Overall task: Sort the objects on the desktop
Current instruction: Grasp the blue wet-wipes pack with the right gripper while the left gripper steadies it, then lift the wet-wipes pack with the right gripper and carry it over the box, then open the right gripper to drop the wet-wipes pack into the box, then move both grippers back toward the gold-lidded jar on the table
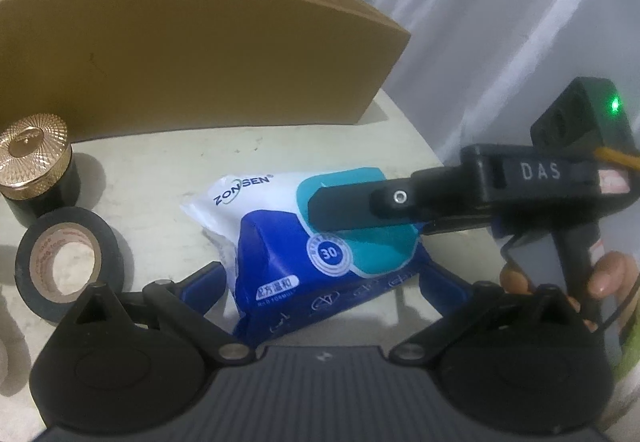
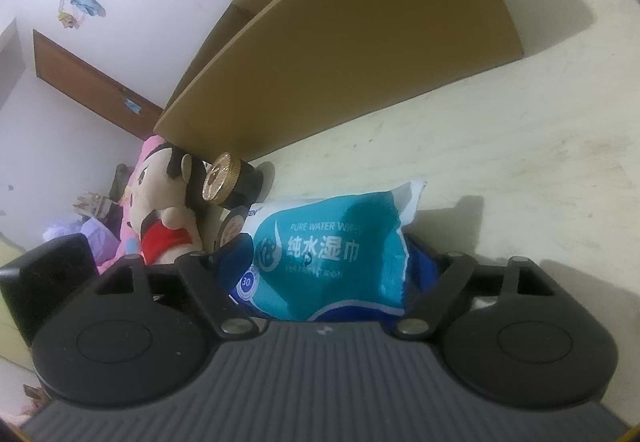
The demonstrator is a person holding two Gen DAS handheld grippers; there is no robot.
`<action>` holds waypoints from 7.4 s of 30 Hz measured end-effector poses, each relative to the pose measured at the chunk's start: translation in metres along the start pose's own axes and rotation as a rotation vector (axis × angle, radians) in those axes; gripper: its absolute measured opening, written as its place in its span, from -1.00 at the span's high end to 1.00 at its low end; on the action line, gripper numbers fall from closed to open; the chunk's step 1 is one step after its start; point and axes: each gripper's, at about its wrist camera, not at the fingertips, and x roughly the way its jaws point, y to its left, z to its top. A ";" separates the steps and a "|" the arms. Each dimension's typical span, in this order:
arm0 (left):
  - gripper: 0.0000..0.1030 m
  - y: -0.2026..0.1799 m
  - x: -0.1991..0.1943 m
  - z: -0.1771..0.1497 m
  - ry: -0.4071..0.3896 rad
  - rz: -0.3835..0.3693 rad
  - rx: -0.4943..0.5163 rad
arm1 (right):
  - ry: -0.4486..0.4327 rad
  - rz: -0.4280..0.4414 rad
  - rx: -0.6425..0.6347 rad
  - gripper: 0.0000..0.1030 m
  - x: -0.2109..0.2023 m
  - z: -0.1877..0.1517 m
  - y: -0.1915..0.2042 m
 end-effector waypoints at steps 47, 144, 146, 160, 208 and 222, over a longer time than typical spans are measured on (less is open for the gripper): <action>-1.00 -0.026 0.021 0.003 -0.005 0.031 0.025 | -0.021 0.070 -0.047 -0.83 0.005 -0.004 -0.001; -0.59 -0.025 -0.030 0.058 -0.243 0.061 0.164 | -0.266 0.139 -0.144 -0.28 -0.067 0.021 0.028; -0.59 -0.027 -0.034 0.068 -0.260 0.059 0.169 | -0.280 0.142 -0.158 -0.28 -0.072 0.030 0.032; -0.59 -0.027 -0.039 0.135 -0.303 0.062 0.201 | -0.327 0.146 -0.196 -0.28 -0.087 0.099 0.050; -0.62 0.043 0.027 0.206 -0.094 -0.020 0.031 | -0.238 -0.158 -0.174 -0.60 -0.047 0.190 0.031; -0.95 0.011 -0.084 0.111 -0.287 0.109 0.063 | -0.282 0.062 -0.308 -0.87 -0.083 0.108 0.071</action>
